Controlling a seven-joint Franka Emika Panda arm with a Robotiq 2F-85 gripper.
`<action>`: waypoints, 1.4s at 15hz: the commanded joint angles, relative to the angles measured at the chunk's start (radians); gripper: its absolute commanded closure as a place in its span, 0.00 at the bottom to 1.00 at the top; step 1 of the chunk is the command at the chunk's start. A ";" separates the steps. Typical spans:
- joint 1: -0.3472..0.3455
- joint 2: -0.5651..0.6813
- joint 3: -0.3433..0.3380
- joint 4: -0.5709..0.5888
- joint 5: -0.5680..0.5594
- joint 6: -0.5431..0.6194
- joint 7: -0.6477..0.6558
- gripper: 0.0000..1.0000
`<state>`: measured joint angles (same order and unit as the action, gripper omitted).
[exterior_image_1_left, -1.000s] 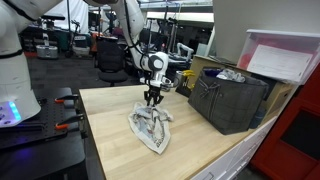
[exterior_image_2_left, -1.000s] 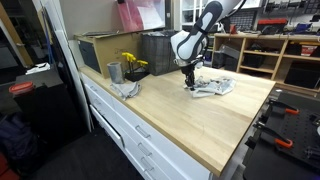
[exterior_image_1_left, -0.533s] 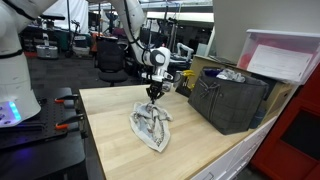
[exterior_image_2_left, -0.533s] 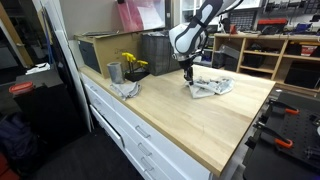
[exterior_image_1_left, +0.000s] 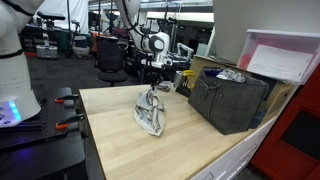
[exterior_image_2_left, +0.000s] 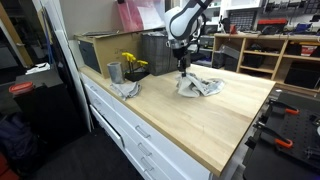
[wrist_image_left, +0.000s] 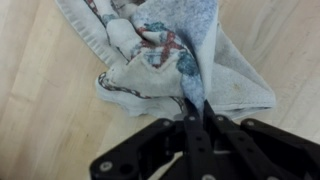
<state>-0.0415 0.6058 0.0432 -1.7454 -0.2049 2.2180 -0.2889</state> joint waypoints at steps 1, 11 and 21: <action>0.000 -0.076 0.058 -0.063 0.064 0.001 -0.069 0.98; -0.035 -0.092 -0.012 -0.142 0.143 0.015 0.036 0.09; -0.207 0.047 -0.134 -0.106 0.292 0.002 0.161 0.00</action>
<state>-0.2198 0.6139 -0.0882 -1.8819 0.0296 2.2212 -0.1709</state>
